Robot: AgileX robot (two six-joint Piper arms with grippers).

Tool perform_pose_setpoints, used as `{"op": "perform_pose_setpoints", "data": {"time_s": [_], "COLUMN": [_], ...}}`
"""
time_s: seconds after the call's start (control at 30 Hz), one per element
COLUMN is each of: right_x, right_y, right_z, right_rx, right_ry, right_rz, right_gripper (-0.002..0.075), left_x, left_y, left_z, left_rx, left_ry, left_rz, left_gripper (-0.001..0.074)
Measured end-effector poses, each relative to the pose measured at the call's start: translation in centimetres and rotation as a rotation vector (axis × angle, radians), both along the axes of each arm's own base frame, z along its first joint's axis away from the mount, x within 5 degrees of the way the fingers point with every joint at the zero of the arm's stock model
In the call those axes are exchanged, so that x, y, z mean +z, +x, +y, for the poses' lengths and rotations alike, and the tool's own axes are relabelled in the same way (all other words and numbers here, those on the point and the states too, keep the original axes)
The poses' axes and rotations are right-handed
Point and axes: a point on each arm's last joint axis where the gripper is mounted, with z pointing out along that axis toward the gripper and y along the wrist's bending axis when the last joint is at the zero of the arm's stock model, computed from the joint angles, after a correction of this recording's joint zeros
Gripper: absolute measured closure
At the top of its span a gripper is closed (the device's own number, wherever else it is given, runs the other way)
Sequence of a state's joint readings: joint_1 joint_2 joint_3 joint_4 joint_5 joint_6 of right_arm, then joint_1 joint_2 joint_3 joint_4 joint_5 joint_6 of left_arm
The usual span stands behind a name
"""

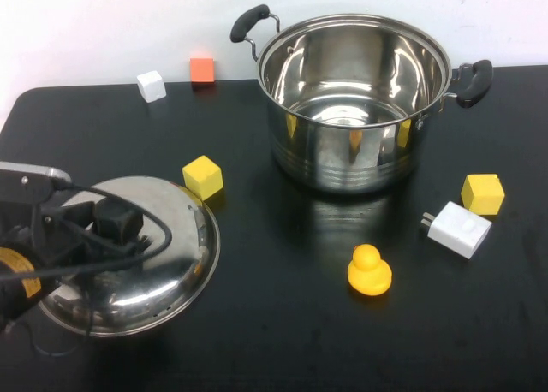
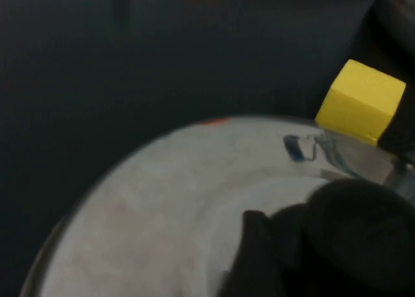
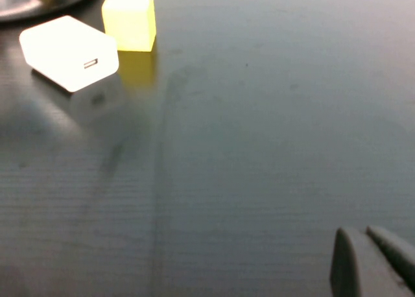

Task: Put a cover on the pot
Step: Pick up the pot lid, then place the pot lid on the pot

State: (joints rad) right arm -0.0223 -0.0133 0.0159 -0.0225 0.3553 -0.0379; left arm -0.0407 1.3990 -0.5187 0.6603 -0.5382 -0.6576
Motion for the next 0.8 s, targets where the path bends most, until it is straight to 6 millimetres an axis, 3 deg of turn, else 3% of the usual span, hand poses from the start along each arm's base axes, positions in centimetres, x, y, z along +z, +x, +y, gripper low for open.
{"op": "perform_pose_setpoints", "data": {"time_s": [0.13, 0.27, 0.4, 0.6, 0.8], "right_x": [0.0, 0.0, 0.0, 0.0, 0.0], "right_y": [0.0, 0.0, 0.0, 0.0, 0.0], "right_z": [0.0, 0.0, 0.0, 0.0, 0.0], "right_rx": [0.000, 0.000, 0.000, 0.000, 0.000], "right_ry": [0.000, 0.000, 0.000, 0.000, 0.000], "right_rz": [0.000, 0.000, 0.000, 0.000, 0.000], "right_gripper": [0.0728, 0.0728, 0.0728, 0.0728, 0.0728], "left_x": [0.3, 0.4, 2.2, 10.2, 19.1], "left_y": [0.5, 0.3, 0.1, 1.6, 4.3], "left_z": [-0.3, -0.2, 0.1, -0.4, -4.5], "left_rx": [-0.001, 0.008, 0.060, 0.028, -0.242], "left_ry": [0.005, 0.002, -0.042, -0.128, -0.179], "left_rz": [-0.001, 0.005, 0.003, -0.158, -0.280], "left_gripper": [0.0407, 0.0401, 0.0401, 0.0401, 0.0401]}}
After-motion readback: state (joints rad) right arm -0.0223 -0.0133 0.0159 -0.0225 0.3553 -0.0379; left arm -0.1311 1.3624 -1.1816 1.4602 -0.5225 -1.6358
